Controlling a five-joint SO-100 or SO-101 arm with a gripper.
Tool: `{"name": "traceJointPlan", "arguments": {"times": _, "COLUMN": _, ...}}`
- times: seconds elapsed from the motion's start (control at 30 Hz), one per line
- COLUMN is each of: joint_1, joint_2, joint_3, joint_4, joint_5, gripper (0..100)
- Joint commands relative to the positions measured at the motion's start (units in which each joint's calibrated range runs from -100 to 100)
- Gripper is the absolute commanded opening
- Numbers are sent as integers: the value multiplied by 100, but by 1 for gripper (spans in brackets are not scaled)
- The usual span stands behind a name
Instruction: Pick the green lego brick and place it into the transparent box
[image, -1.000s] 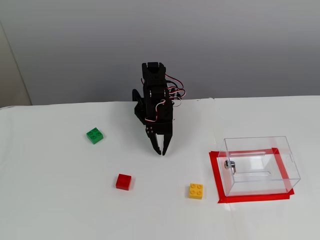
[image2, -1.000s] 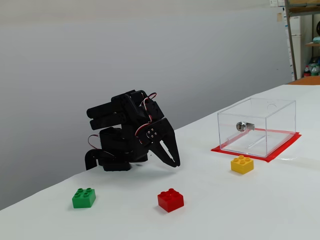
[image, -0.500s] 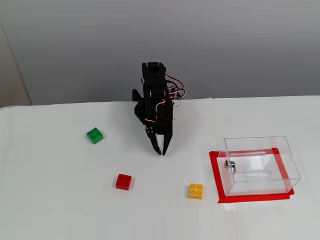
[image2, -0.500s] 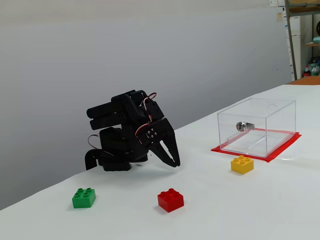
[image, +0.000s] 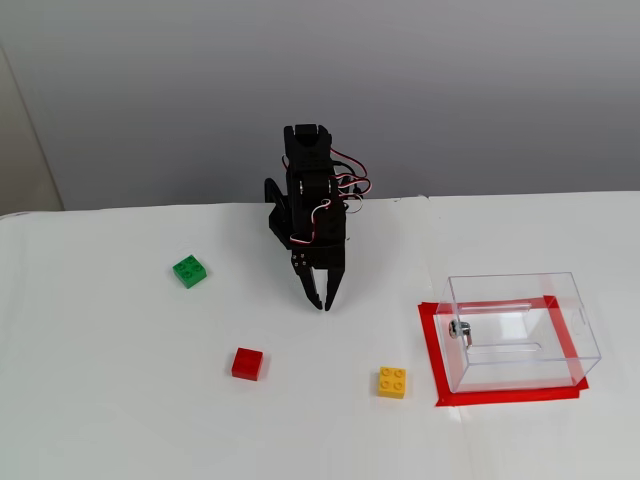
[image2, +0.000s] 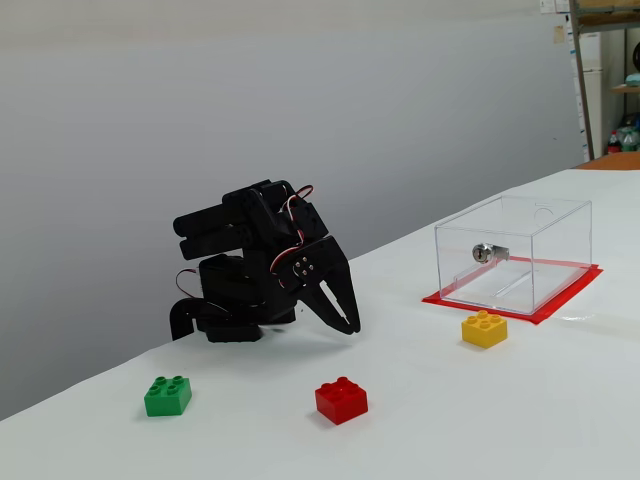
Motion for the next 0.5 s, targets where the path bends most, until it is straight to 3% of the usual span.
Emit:
{"name": "traceJointPlan", "arguments": {"times": 0.0, "joint_1": 22, "joint_2": -51, "joint_3": -104, "joint_4": -13, "joint_5": -6, "gripper": 2}}
{"name": "traceJointPlan", "arguments": {"times": 0.47, "joint_1": -8, "joint_2": -51, "joint_3": -104, "joint_4": -13, "joint_5": 20, "gripper": 2}}
